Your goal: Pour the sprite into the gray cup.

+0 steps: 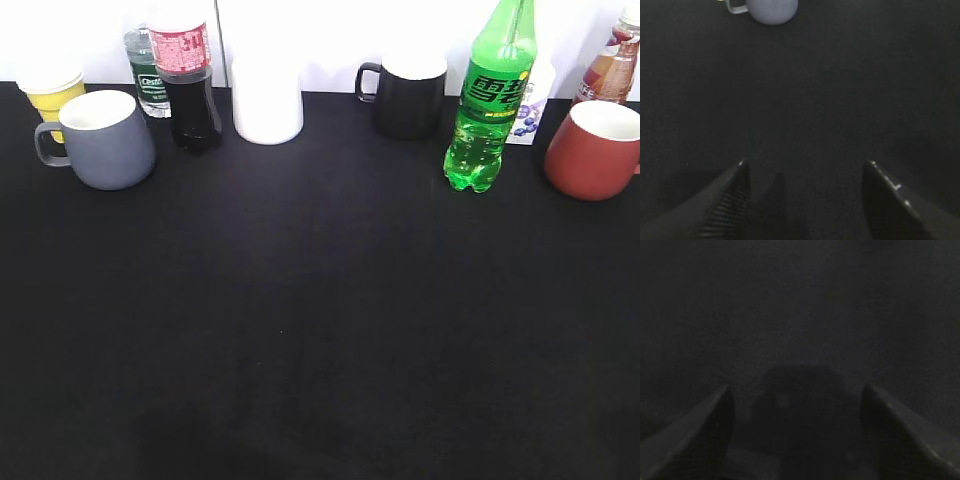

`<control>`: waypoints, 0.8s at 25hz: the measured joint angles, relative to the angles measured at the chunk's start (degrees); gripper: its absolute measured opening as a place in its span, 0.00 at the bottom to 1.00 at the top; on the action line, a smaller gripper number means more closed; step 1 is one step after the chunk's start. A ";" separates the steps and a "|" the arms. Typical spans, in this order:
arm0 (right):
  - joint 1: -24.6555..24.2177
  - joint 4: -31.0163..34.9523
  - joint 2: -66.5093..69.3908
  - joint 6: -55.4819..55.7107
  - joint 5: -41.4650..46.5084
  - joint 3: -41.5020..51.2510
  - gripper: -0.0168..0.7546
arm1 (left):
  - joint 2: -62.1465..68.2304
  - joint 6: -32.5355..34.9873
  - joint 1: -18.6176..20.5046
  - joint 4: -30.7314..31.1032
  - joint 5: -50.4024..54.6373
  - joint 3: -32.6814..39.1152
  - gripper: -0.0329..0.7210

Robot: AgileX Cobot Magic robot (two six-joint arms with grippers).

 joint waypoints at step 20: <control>-16.41 0.11 -11.16 0.00 0.00 0.07 0.79 | -8.64 0.03 12.35 -0.09 -0.16 0.22 0.74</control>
